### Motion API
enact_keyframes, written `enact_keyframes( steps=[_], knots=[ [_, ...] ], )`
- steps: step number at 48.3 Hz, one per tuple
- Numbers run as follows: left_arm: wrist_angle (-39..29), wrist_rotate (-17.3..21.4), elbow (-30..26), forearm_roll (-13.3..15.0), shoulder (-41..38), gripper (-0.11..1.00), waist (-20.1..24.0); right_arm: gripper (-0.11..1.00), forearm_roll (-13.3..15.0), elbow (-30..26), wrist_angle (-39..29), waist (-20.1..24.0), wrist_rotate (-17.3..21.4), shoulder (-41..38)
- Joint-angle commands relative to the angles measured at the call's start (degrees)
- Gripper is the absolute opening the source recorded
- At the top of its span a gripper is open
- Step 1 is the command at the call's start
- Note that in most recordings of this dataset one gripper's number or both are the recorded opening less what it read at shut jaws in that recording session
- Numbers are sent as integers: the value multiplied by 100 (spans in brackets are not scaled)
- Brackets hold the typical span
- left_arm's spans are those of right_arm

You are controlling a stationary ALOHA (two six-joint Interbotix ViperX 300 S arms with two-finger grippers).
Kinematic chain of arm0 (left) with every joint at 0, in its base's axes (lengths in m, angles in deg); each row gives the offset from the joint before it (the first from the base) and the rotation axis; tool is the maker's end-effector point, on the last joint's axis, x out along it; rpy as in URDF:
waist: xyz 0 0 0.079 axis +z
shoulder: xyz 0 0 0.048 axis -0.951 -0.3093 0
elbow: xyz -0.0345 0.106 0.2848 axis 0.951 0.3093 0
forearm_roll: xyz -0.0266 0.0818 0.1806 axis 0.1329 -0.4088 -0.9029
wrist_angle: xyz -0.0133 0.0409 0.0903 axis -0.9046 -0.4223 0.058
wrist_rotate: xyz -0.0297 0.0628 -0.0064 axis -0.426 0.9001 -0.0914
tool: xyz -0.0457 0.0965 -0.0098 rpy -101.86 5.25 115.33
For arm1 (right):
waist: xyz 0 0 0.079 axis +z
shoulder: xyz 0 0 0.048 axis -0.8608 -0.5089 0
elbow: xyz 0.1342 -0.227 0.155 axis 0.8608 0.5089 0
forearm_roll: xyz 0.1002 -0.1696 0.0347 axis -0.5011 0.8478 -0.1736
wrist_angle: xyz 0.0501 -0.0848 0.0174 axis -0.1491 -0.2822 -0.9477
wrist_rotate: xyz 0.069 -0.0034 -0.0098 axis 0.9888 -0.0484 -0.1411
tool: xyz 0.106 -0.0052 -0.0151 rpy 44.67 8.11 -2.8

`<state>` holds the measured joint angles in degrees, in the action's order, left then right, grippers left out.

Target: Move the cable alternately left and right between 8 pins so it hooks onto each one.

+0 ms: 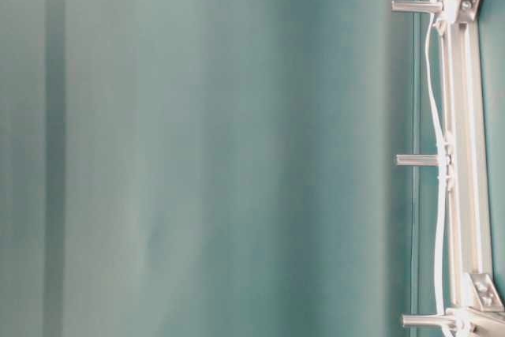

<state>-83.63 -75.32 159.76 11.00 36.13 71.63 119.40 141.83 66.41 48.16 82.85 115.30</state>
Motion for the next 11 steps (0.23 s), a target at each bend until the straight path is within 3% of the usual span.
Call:
enact_keyframes(
  steps=[1, 11],
  knots=[
    [26, -26, -62, -18, -35, 75, -26, 63, 0, -62, 18, 9, 9, -26],
    [26, -26, -62, -18, -35, 75, -18, 63, 0, -44, -35, 9, 9, -35]
  ],
)
